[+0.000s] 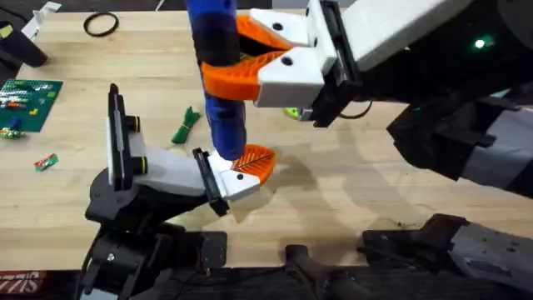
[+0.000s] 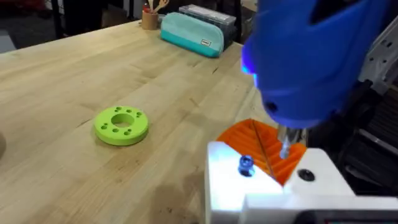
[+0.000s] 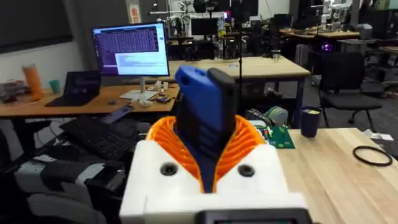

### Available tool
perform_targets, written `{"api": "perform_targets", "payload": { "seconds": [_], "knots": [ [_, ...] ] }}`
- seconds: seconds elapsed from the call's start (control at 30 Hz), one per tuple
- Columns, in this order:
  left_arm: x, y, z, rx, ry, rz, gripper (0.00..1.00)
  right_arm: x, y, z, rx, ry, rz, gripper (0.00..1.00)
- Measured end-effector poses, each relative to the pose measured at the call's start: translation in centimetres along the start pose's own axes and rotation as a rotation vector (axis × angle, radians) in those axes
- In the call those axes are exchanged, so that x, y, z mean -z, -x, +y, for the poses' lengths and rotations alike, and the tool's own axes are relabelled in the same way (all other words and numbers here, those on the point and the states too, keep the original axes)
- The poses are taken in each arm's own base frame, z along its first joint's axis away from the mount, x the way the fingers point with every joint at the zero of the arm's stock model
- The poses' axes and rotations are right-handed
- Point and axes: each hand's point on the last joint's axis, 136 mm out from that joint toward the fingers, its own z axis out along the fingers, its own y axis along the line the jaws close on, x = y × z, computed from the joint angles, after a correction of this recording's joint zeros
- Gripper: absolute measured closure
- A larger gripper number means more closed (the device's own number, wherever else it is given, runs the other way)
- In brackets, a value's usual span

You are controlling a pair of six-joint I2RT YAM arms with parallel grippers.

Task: Pick up the gripper from the table and insert it into the empty holder that is missing its gripper. Then pick up a screw, insert it into the mounting hole, and use the screwdriver to tighten it. Finally, clean up the table by picking up the vegetable and placing it into the bucket.

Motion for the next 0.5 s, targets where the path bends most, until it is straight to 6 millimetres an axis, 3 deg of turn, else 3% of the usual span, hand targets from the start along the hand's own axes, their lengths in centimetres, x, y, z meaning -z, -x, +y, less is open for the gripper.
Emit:
{"api": "perform_targets", "payload": {
  "seconds": [0.5],
  "knots": [
    [0.00, 0.00, 0.00, 0.000, 0.000, 0.000, 0.983, 0.11, 0.16, -0.49, 0.002, -0.023, -0.007, 0.951]
  ]
}}
